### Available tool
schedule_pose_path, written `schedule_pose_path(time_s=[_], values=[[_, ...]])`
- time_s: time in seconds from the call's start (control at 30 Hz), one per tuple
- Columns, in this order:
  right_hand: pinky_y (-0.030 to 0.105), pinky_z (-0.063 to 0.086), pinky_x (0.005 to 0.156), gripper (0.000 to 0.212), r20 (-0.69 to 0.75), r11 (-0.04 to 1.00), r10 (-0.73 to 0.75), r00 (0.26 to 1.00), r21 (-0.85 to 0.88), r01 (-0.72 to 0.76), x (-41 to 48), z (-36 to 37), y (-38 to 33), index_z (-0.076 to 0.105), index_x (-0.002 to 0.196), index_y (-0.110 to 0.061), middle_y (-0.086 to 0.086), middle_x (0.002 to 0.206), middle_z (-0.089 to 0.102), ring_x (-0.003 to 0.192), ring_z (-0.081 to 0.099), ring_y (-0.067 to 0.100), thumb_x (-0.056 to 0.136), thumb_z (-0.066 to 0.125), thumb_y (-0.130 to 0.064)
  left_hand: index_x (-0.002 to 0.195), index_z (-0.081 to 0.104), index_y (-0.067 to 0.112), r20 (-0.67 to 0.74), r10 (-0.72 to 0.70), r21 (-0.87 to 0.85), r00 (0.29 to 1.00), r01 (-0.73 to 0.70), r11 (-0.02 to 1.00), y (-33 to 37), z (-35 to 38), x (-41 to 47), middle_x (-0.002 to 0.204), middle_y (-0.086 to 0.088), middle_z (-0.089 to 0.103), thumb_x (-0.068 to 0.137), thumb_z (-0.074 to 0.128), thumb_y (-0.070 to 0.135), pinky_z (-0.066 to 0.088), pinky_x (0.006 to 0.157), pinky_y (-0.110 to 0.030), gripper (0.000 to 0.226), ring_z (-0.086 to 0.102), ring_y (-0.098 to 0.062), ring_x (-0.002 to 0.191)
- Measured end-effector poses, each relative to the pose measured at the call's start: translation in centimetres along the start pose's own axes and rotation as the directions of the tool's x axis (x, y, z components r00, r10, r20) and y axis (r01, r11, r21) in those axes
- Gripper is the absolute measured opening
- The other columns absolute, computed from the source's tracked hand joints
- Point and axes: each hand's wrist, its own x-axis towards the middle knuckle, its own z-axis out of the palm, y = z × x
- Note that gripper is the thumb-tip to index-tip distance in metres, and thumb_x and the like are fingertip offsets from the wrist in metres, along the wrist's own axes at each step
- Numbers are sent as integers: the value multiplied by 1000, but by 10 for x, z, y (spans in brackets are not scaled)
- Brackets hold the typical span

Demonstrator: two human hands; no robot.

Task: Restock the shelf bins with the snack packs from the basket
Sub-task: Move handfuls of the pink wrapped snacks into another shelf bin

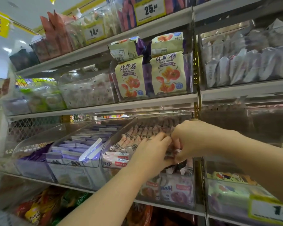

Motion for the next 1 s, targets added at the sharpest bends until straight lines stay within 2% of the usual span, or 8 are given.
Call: schedule_pose_path(time_s=[0.13, 0.27, 0.37, 0.47, 0.6, 0.73, 0.83, 1.0], values=[[33, 38, 83, 28, -80, 993, 78, 994, -80, -85, 4, 6, -5, 61, 98, -20, -7, 74, 52, 71, 49, 17, 79, 66, -40, 128, 51, 23, 1, -3, 92, 1000, 3, 996, 1, 5, 11, 127, 3, 50, 83, 65, 49, 41, 89, -38, 54, 51, -22, 114], [39, 39, 93, 26, 75, 993, 117, 990, -20, -116, 0, -6, -9, 57, 86, -24, -10, 69, 52, 69, 50, 13, 78, 68, -46, 132, 48, 25, 136, -2, 53, 991, -5, 999, -4, -1, 11, 129, 5, 52, 77, 69, 54, 41, 89, -37, 66, 52, -20, 115], [45, 34, 102, 43, 129, 991, 126, 984, -62, -119, -7, -12, -11, 66, 107, -25, -7, 89, 63, 93, 56, 20, 78, 60, -57, 138, 44, 31, 167, -15, -39, 986, 22, 999, -8, -13, 0, 133, 9, 53, 77, 72, 50, 42, 98, -37, 69, 53, -15, 116], [44, 32, 104, 48, -2, 989, 115, 993, -94, -115, -15, -11, -22, 64, 115, -32, -7, 110, 65, 110, 53, 22, 81, 51, -63, 139, 44, 33, 46, -39, -140, 998, 45, 989, -11, -22, -24, 134, 14, 51, 83, 70, 39, 42, 100, -32, 62, 53, -9, 115], [36, 35, 95, 35, -330, 998, -65, 942, -26, 60, -17, -4, -57, 65, 110, -38, -12, 108, 64, 103, 55, 17, 83, 50, -54, 130, 54, 29, -182, -175, -309, 968, 112, 944, -25, -32, -76, 126, 10, 55, 89, 64, 26, 43, 92, -23, 42, 51, -3, 109], [39, 44, 80, 17, -451, 955, -240, 860, 50, 293, -7, 28, -129, 70, 91, -25, -6, 87, 67, 88, 63, 23, 83, 59, -34, 119, 61, 22, -328, -295, -314, 898, 191, 930, -52, -31, -159, 112, 7, 60, 90, 61, 14, 47, 85, -23, 29, 58, -9, 100], [38, 45, 77, 13, -366, 890, -360, 858, 142, 434, 5, 67, -196, 70, 92, -22, -4, 86, 67, 86, 63, 24, 82, 64, -27, 109, 65, 16, -316, -408, -271, 856, 331, 904, -79, -18, -233, 101, 5, 61, 88, 61, 7, 51, 79, -30, 24, 61, -11, 91], [34, 42, 84, 19, -121, 747, -596, 794, 279, 604, 19, 162, -315, 61, 104, -26, -5, 102, 63, 98, 57, 20, 92, 49, -32, 104, 67, 13, -131, -612, -220, 780, 579, 785, -117, 19, -365, 97, -1, 64, 88, 57, 9, 52, 75, -44, 19, 64, -25, 88]])
